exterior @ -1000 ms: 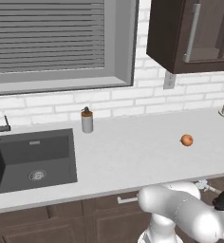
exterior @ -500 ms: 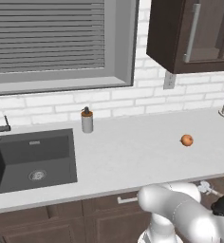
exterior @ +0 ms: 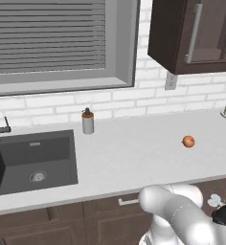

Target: Pick the pizza cutter from the drawer and place it on the counter.

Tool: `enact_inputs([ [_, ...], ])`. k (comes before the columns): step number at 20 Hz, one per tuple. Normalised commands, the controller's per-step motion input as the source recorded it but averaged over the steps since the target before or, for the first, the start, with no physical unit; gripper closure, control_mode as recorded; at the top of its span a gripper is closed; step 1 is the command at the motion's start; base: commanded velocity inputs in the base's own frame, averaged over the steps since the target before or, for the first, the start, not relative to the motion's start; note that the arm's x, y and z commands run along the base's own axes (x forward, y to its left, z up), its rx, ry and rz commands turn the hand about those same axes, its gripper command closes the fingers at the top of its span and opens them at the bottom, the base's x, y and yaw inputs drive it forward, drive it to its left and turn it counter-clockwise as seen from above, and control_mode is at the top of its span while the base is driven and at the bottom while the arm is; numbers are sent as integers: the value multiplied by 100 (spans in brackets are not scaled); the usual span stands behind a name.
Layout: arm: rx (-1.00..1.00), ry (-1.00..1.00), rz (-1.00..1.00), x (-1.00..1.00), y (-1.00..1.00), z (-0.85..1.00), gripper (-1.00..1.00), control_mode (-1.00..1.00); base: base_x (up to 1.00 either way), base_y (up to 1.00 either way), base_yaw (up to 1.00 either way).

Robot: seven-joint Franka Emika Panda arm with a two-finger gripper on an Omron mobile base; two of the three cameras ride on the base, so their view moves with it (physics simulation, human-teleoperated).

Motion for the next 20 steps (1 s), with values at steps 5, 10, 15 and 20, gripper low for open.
enact_inputs([
  [5,0,3,0,-78,-55,-13,-100,-100,0,0,0],
  [10,0,1,1,-20,-27,-3,-100,-100,0,0,0],
  [15,1,-1,0,13,1,3,-100,-100,0,0,0],
  [20,2,-1,5,54,30,17,-100,-100,0,0,0],
])
